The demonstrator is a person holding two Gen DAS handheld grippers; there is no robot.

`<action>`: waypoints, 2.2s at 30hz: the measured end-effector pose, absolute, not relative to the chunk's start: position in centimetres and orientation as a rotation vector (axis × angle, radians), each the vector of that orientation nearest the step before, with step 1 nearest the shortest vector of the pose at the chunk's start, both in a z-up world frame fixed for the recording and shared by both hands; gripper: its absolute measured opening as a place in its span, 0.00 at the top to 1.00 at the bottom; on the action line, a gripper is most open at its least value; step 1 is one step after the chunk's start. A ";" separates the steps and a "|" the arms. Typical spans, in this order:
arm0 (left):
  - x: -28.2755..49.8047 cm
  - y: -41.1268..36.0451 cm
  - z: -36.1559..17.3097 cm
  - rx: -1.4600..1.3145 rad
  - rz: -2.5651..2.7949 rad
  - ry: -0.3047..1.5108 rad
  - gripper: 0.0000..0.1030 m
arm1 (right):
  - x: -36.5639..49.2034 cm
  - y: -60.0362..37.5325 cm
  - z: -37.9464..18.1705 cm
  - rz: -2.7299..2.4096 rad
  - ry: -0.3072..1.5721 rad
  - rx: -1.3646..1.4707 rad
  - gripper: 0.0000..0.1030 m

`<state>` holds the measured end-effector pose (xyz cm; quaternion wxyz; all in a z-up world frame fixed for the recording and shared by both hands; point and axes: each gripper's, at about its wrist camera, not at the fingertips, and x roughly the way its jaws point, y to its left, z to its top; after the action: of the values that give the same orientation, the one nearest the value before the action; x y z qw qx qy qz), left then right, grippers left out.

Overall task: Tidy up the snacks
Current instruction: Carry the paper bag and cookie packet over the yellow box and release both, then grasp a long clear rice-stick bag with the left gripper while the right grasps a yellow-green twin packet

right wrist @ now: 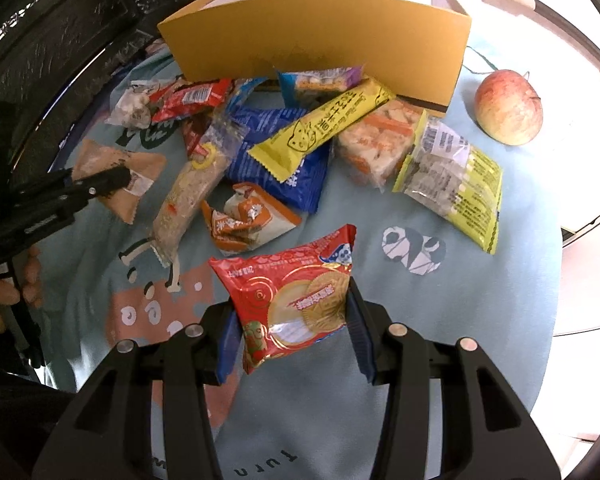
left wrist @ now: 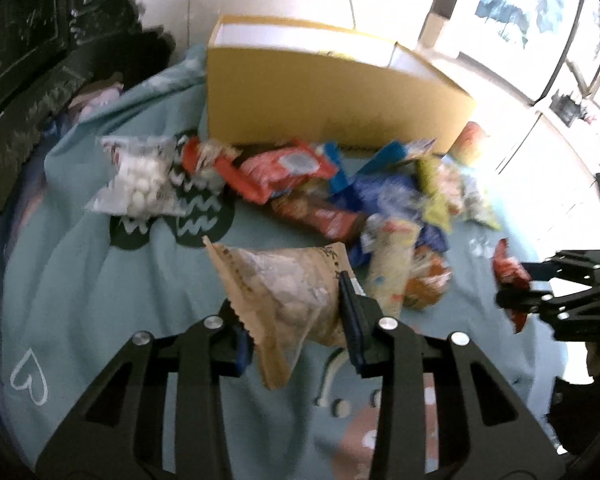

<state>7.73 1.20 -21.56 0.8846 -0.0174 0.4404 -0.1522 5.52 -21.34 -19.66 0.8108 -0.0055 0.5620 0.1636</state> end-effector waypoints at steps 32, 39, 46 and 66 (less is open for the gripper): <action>19.3 -4.9 0.9 -0.019 -0.341 0.487 0.64 | 20.1 -24.0 3.2 0.316 0.722 -0.045 0.54; 27.0 -5.6 0.3 -0.001 -0.261 0.566 0.14 | 27.8 -23.2 3.0 0.251 0.763 -0.042 0.29; 26.4 -3.6 -4.0 0.035 -0.190 0.632 0.12 | 26.2 -24.4 -1.0 0.229 0.826 -0.063 0.29; 8.8 -5.0 -22.2 0.188 -0.363 0.932 0.12 | 11.0 -28.7 -16.7 0.162 1.164 0.144 0.29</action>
<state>8.79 -4.95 -22.25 0.8732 0.0898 0.4463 -0.1738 10.97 -28.68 -16.73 0.8298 0.0677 0.5486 0.0765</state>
